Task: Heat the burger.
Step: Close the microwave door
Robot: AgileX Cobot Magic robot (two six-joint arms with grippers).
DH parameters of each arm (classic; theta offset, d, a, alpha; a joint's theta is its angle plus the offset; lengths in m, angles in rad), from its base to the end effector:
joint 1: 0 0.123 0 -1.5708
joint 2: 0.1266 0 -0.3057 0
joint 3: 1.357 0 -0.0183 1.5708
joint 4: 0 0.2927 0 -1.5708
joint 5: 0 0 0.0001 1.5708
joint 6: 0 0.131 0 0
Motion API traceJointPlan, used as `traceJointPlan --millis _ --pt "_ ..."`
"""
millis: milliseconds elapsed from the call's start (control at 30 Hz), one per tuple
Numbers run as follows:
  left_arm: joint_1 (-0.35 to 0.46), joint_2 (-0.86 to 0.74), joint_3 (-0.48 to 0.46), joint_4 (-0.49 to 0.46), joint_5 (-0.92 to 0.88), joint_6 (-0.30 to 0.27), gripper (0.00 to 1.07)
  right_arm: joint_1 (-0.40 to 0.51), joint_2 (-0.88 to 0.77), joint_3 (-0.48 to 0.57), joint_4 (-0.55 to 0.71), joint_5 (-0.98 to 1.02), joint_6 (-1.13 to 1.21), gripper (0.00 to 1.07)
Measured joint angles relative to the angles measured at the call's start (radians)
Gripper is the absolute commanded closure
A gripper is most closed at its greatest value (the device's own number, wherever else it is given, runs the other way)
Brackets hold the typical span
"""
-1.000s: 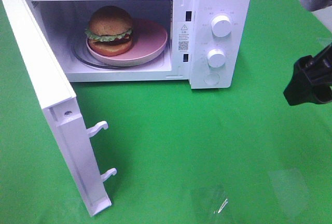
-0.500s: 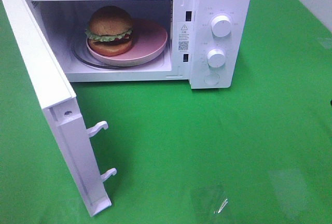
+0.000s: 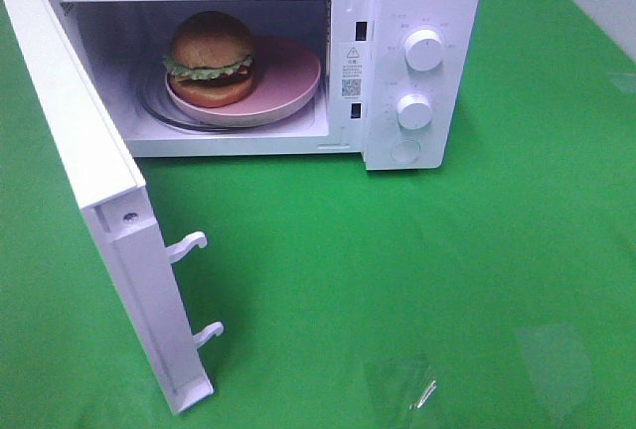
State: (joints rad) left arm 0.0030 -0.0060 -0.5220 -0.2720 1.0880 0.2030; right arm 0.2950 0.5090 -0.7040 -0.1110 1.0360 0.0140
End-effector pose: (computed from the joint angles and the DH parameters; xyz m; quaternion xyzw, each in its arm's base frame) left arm 0.0392 -0.0311 0.2874 0.0933 0.8401 -0.0814 0.5282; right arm 0.1235 0.0245 0.3145 -0.1352 0.9063 0.0067 0.4004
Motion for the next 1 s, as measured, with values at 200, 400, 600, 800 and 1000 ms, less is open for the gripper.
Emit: traceJointPlan --millis 200,400,600,800,1000 --pt "0.0 0.0 0.0 0.0 0.0 0.0 0.09 -0.062 -0.141 0.055 -0.004 -0.001 0.0 0.32" --pt "0.0 0.0 0.0 0.0 0.0 0.0 0.09 -0.095 -0.233 0.107 -0.004 -0.012 0.001 0.32" --pt "0.0 0.0 0.0 0.0 0.0 0.0 0.09 -0.125 -0.316 0.166 0.025 -0.022 0.001 0.32" --pt "0.0 0.0 0.0 0.0 0.0 0.0 0.09 -0.127 -0.371 0.211 0.054 -0.058 0.002 0.32" --pt "0.0 0.0 0.0 0.0 0.0 0.0 0.09 -0.127 -0.412 0.212 0.056 -0.063 0.002 0.32"
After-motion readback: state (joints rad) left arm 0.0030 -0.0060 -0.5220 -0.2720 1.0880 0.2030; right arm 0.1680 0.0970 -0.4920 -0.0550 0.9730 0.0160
